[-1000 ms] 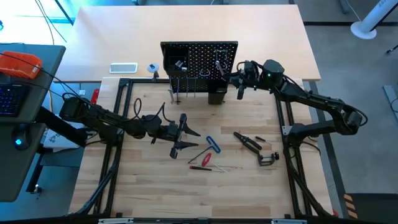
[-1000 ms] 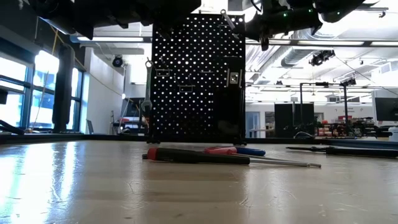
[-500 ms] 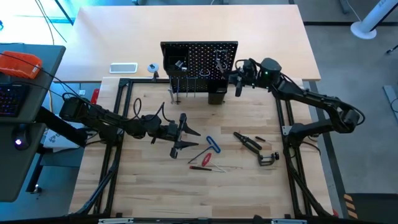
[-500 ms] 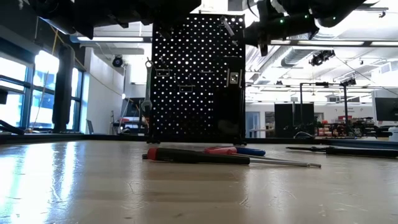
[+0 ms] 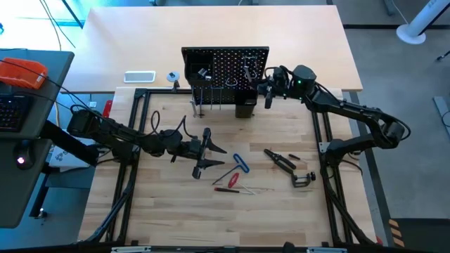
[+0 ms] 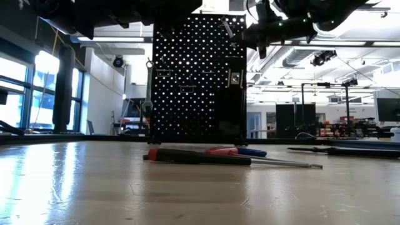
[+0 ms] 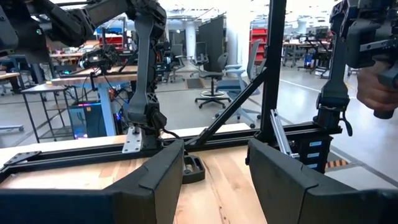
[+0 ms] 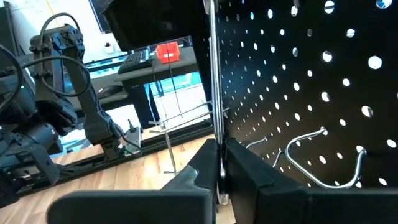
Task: Hang tools onto peg board
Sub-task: Hang the wrench on the pegboard, then put the nut driver into the bottom black bin on the pegboard
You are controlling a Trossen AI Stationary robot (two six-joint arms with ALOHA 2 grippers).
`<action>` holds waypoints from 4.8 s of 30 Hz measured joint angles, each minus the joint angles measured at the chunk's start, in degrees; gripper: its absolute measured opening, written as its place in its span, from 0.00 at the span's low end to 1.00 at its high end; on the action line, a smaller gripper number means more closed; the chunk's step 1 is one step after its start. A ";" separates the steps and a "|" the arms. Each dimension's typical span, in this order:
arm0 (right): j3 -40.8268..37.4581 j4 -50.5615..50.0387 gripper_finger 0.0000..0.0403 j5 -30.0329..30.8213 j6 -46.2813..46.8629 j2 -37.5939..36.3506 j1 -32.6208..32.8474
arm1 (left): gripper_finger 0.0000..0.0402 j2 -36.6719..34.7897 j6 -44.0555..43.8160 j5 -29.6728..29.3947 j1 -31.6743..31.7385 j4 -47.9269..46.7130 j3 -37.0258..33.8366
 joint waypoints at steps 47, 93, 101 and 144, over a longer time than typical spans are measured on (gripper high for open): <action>0.00 -48.92 0.27 6.84 0.61 -21.79 20.13 | 0.43 0.31 -2.10 0.71 -3.76 -22.56 0.02; -0.09 -62.60 0.27 41.46 26.80 -21.07 67.14 | 0.43 11.56 -12.38 3.85 -14.16 -29.16 0.00; -0.09 -62.60 0.27 41.77 27.68 -21.07 67.43 | 0.43 11.56 -13.94 3.81 -15.44 -30.38 0.00; -0.07 -61.15 0.27 44.80 27.78 -15.93 71.44 | 0.43 11.56 -18.56 -1.57 -21.77 -36.71 -0.02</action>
